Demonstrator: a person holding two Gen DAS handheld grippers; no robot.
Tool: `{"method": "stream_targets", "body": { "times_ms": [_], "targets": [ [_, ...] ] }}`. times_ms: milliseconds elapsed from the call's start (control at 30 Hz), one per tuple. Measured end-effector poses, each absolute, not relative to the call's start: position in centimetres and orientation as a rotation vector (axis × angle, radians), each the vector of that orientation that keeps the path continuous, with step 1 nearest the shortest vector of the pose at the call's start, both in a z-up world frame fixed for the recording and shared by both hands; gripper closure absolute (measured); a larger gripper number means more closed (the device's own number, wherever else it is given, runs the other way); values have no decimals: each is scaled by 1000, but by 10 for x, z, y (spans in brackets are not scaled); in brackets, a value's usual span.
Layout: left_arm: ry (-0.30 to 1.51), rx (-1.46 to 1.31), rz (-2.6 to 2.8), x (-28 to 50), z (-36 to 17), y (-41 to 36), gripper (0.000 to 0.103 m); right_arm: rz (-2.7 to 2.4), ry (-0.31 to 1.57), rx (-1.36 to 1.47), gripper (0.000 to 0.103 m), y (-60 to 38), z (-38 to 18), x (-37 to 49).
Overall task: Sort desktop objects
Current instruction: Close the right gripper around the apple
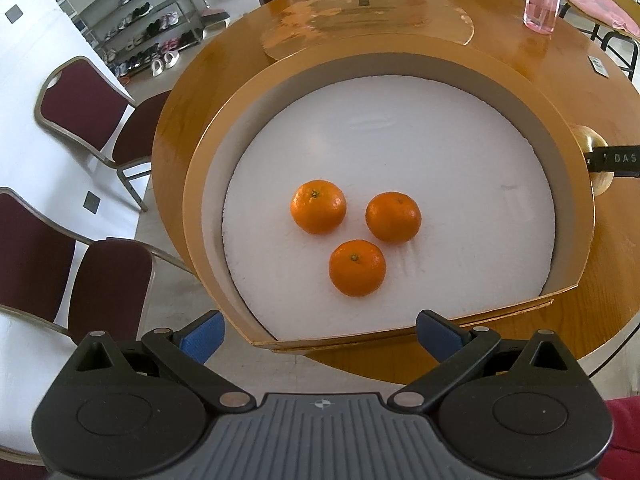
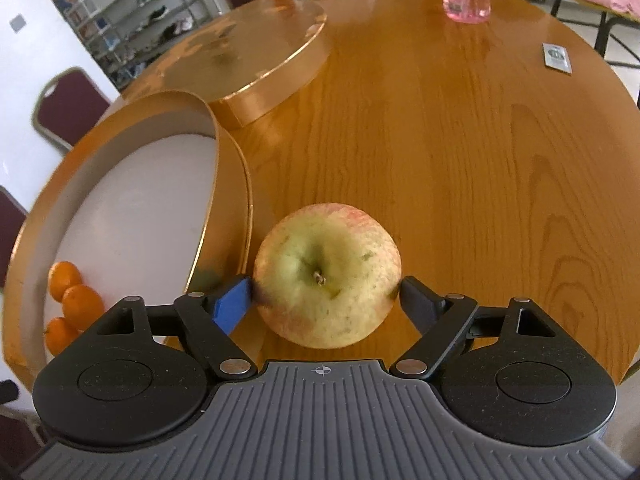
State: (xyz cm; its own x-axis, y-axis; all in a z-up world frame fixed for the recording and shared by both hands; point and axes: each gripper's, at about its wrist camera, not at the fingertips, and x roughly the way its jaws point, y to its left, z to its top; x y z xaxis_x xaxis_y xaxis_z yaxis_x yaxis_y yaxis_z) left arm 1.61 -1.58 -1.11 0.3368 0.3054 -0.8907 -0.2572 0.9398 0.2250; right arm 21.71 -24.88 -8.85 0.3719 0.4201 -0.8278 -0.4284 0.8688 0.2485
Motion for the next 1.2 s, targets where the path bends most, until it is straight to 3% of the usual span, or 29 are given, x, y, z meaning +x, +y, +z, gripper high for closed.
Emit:
{"method": "stream_targets", "body": {
  "times_ms": [400,900,1200],
  "targets": [
    [1167,59,334,22,-12,-22,1,489,1115,-101,22,-264,-83,200],
    [1164,42,348,11,-12,-13,1,389,1118,-162,16,-246,-88,207],
    [1148,21,343,-4,-10,-6,1,325,1110,-175,20,-239,-89,205]
  ]
}}
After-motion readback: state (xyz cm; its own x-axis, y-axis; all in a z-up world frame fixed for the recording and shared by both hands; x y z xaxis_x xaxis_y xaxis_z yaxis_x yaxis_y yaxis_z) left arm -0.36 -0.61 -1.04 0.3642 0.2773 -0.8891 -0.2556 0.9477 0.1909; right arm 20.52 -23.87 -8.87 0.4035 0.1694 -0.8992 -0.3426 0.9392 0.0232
